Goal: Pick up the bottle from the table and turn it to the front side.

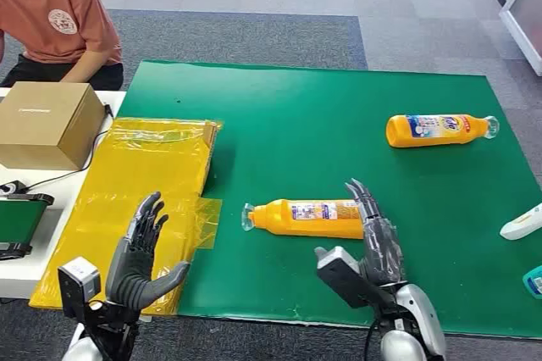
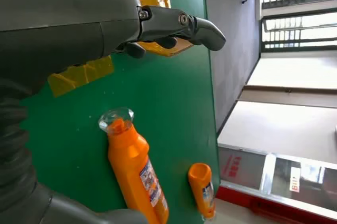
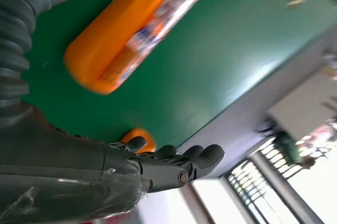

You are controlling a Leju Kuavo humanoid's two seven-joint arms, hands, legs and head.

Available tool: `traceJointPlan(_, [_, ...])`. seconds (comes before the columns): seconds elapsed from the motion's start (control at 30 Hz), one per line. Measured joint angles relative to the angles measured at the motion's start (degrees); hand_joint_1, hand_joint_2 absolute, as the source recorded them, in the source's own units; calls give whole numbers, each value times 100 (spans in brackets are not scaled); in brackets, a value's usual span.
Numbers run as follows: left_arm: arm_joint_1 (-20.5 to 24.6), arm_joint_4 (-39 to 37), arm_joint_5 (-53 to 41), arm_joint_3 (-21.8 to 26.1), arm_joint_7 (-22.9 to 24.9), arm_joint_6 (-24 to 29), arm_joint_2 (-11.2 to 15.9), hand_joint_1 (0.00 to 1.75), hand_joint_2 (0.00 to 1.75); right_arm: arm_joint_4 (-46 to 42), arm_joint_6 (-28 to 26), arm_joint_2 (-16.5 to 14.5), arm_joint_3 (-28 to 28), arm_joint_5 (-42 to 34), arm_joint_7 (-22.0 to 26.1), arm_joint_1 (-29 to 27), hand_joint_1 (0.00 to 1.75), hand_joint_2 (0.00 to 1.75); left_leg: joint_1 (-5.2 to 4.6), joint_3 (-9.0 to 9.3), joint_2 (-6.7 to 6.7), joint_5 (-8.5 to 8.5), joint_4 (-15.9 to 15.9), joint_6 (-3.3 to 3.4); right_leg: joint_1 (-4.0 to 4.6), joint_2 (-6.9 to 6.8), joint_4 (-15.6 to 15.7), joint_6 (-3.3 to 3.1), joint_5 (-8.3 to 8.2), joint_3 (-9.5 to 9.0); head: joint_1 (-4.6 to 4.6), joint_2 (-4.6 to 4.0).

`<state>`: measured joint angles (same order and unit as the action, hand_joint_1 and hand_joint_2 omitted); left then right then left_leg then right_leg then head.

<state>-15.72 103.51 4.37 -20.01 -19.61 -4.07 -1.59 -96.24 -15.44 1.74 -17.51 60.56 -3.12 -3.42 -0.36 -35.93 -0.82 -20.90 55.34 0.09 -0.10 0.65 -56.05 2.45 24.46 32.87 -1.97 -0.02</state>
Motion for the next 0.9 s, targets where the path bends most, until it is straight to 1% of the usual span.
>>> traceJointPlan(0.07, [-3,41,-38,30,24,-65,-14,0,175,131,68,30,0,338,-146,65,0,175,0,0,0,0,0,0,0,0,0,0,-1,0,-1,0])
traceJointPlan(0.1, [-5,79,-75,56,42,-127,-30,0,175,272,119,58,0,624,-265,131,0,175,0,0,0,1,0,0,0,0,0,1,-1,0,-1,0])
traceJointPlan(0.17, [23,133,-126,103,63,-256,-61,0,175,653,195,99,0,1021,-402,299,0,175,0,1,0,2,0,0,0,0,0,0,-4,0,-2,0])
traceJointPlan(0.23, [80,158,-149,136,68,-374,-91,0,175,1091,220,114,0,1240,-462,486,0,175,1,2,0,6,0,1,0,0,0,-2,-7,0,-2,1])
traceJointPlan(0.4, [266,177,-138,151,68,-647,-126,0,175,2257,134,113,-6,1492,-459,1012,0,175,2,1,0,13,0,2,1,0,-2,-1,-12,-2,-2,2])
traceJointPlan(0.6, [407,176,42,100,69,-914,-149,0,175,3534,-30,57,-53,1749,-423,1775,0,175,1,2,3,16,0,6,1,2,-2,-1,-16,-1,-2,1])
traceJointPlan(0.77, [476,158,221,-50,112,-1063,-149,0,175,4474,85,-45,-151,2017,-472,2494,0,175,1,5,5,16,0,6,1,4,-2,0,-18,-1,-2,2])
traceJointPlan(0.9, [513,98,345,-120,154,-1099,-148,0,175,5087,307,-121,-289,2193,-452,2956,175,175,2,20,6,17,0,6,1,5,-1,1,-19,-9,-2,2])
